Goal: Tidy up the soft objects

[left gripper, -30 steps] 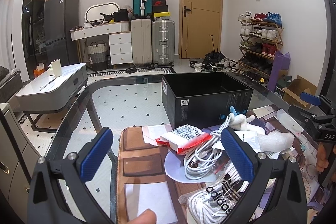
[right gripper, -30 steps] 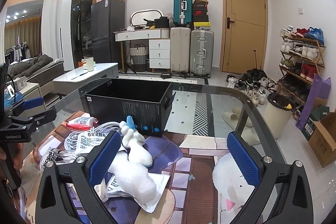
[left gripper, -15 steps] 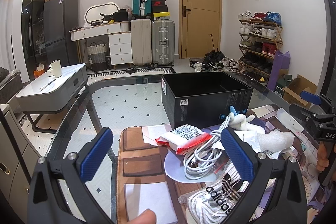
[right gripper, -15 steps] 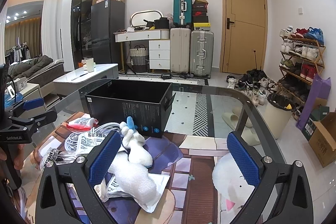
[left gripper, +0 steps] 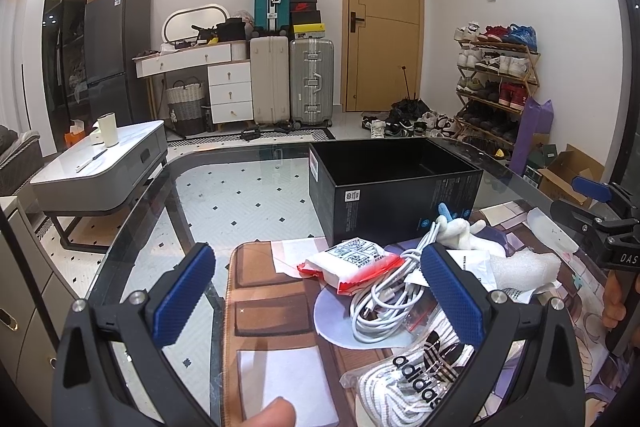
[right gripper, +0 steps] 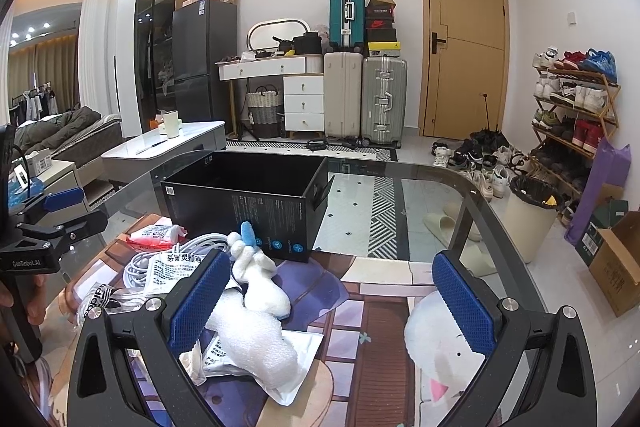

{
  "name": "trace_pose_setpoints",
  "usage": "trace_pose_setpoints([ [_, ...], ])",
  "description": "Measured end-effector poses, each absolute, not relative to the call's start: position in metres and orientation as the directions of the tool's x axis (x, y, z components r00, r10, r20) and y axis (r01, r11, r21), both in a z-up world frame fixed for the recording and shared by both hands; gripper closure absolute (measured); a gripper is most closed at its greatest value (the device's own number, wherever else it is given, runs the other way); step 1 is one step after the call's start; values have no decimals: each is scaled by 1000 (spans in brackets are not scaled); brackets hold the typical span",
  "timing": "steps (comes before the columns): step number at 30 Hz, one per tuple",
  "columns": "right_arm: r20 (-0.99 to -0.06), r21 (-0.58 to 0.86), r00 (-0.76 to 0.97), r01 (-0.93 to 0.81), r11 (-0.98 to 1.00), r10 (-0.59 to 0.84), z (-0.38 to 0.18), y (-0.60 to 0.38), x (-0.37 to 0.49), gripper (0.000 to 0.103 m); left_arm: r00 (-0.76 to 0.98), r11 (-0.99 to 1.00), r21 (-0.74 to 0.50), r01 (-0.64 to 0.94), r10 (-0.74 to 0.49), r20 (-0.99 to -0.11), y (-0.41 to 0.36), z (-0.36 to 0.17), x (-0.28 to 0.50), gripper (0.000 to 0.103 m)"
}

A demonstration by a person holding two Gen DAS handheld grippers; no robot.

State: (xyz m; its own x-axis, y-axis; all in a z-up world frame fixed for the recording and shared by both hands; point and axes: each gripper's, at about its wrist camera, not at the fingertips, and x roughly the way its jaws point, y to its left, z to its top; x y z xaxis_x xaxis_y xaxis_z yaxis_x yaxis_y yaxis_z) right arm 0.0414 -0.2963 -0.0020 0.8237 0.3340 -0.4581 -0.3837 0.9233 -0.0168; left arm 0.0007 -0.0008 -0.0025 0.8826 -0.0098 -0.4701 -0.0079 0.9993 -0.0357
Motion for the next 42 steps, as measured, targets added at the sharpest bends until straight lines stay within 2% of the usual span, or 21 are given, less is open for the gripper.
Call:
trace_pose_setpoints([
  [42, -454, -13, 825, -384, 923, 337, 1, -297, 42, 0, 881, 1000, -24, -1, -11, -474, -2, -3, 2, 0],
])
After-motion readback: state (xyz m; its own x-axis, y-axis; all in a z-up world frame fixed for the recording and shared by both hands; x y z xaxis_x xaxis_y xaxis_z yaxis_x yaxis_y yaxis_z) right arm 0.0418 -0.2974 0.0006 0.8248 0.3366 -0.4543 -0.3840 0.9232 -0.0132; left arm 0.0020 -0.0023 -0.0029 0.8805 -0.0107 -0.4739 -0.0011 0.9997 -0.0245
